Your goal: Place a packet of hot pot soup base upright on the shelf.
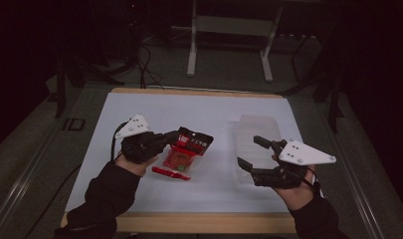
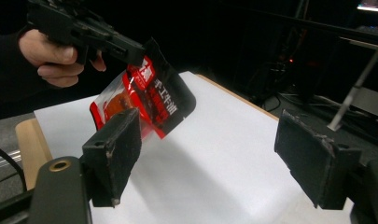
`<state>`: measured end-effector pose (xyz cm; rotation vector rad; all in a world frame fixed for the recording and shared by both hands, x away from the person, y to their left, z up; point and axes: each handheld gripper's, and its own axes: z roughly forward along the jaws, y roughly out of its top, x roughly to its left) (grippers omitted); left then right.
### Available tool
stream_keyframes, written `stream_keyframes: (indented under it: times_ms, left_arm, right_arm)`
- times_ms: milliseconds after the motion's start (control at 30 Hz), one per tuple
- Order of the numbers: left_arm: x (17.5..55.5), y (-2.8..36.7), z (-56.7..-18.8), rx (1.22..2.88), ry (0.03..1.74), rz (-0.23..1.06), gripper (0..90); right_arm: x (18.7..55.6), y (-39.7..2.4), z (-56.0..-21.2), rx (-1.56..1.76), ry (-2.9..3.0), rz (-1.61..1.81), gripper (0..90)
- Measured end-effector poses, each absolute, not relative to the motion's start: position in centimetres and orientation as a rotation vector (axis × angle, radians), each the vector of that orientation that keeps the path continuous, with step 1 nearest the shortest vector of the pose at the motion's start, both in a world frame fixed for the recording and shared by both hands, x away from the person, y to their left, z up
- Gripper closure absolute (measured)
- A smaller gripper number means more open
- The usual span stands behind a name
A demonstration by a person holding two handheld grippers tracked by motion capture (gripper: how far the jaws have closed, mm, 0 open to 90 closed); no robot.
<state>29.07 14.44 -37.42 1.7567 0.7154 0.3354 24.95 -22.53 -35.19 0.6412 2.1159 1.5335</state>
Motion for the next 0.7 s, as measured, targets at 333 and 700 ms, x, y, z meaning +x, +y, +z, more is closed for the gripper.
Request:
stream_keyframes:
  times_ms: [333,700]
  left_arm:
    - [28.9,14.7,-37.3,1.753,0.711,0.304,89.5]
    - [28.5,14.4,-37.2,1.731,0.683,0.281,89.5]
  right_arm:
    - [27.8,-20.7,-35.0,0.604,2.213,1.545,23.0]
    - [29.9,-17.8,-36.4,0.569,2.330,1.508,23.1]
